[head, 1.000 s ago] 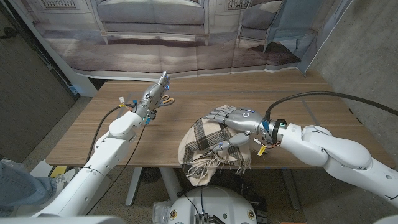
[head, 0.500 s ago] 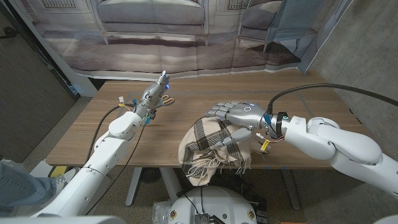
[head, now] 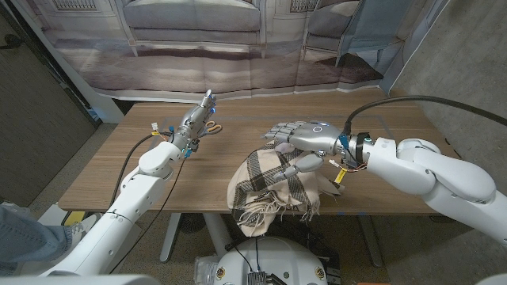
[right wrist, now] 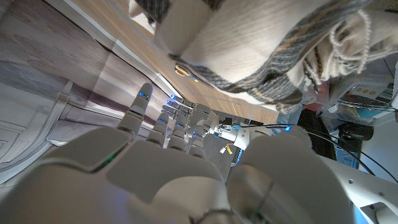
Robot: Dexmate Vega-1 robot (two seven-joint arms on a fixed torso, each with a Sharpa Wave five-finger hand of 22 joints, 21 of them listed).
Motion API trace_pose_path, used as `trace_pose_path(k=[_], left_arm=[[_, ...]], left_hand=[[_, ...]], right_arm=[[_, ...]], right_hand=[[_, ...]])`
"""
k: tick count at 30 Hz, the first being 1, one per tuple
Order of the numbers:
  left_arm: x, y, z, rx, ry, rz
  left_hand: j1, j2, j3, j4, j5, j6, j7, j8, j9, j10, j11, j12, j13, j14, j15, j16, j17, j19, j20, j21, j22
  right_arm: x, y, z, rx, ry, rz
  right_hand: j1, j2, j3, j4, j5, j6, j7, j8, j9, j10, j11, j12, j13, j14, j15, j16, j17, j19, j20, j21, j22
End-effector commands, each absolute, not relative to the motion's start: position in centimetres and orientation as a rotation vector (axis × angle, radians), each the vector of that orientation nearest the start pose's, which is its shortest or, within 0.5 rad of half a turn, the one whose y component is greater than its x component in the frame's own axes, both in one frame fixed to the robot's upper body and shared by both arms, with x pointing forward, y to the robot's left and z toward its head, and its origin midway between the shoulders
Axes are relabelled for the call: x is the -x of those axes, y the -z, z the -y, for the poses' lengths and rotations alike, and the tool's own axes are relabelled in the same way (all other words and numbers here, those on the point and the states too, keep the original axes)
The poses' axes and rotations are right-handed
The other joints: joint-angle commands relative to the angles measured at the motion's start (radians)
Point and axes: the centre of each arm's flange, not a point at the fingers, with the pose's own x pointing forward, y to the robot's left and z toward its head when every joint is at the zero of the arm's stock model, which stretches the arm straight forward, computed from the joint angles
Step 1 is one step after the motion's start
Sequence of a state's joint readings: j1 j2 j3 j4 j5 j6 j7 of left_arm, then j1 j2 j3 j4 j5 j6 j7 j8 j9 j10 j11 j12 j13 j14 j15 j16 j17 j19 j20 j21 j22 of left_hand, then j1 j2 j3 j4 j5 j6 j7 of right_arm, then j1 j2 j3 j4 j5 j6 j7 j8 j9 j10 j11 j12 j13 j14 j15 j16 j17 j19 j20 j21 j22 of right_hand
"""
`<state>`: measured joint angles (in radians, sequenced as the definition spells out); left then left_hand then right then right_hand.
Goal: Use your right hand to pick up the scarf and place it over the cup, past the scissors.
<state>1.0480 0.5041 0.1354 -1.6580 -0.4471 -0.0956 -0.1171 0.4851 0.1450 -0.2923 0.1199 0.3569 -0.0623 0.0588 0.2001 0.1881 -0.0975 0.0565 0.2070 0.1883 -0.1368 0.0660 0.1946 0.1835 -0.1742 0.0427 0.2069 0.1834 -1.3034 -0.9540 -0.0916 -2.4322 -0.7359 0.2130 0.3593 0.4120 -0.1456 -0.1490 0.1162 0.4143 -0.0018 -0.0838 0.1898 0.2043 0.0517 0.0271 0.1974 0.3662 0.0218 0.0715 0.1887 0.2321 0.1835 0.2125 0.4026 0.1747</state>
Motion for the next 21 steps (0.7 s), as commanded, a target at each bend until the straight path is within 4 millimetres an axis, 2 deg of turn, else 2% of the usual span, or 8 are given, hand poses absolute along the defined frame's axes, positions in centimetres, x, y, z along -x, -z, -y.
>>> trace_pose_path(k=[1,12,21], left_arm=[[-58.9,0.6,-28.8,-0.122,0.262,0.633],[-58.7,0.2,-28.7,-0.132,0.264,0.638],[-58.5,0.6,-28.9,-0.132,0.268,0.633]], left_hand=[[0.011,-0.001,-0.003,0.002,-0.003,0.008,0.003,-0.001,0.002,0.002,0.006,-0.001,0.003,0.000,0.007,-0.004,0.003,-0.050,0.007,0.000,0.003],[0.011,-0.001,-0.003,0.002,-0.004,0.008,0.003,-0.001,0.002,0.002,0.006,-0.001,0.003,0.000,0.007,-0.004,0.003,-0.050,0.007,0.000,0.003],[0.011,-0.001,-0.003,0.002,-0.004,0.008,0.003,-0.001,0.002,0.001,0.006,-0.001,0.003,0.000,0.006,-0.004,0.003,-0.051,0.007,0.000,0.003]], right_arm=[[-38.0,-2.1,15.2,1.799,-0.394,1.040],[-37.6,-3.1,15.3,1.762,-0.373,1.071],[-37.7,-3.0,15.2,1.767,-0.393,1.063]], right_hand=[[-0.010,-0.001,-0.012,0.002,0.008,-0.001,0.006,0.005,0.002,0.008,0.002,0.007,-0.001,0.006,0.003,0.006,0.000,0.006,0.003,-0.002,0.003],[-0.015,0.006,-0.016,0.005,0.013,0.000,0.007,0.006,0.000,0.011,0.003,0.009,-0.009,0.014,0.003,0.009,-0.005,0.015,0.002,-0.005,0.004],[-0.014,0.014,-0.016,0.005,0.018,0.004,0.006,0.008,-0.001,0.013,0.003,0.010,-0.014,0.020,0.002,0.010,-0.010,0.024,0.002,-0.006,0.004]])
